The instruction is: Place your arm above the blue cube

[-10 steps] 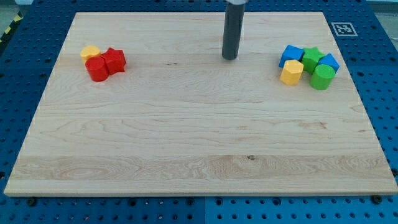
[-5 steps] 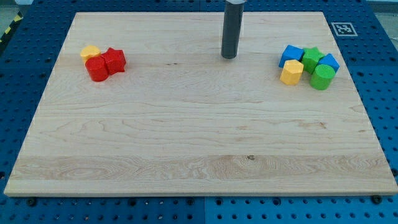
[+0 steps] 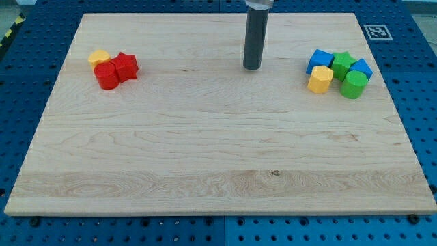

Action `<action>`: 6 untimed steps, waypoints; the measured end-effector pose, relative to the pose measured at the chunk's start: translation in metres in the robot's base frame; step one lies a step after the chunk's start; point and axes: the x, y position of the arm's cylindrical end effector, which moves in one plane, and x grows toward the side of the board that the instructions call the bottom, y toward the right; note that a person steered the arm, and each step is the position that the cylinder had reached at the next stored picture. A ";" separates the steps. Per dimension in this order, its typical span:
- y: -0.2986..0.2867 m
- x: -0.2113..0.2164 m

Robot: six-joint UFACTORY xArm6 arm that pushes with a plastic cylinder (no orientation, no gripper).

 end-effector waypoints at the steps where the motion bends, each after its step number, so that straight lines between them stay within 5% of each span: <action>1: 0.000 0.000; 4: 0.043 -0.088; 6: 0.118 -0.080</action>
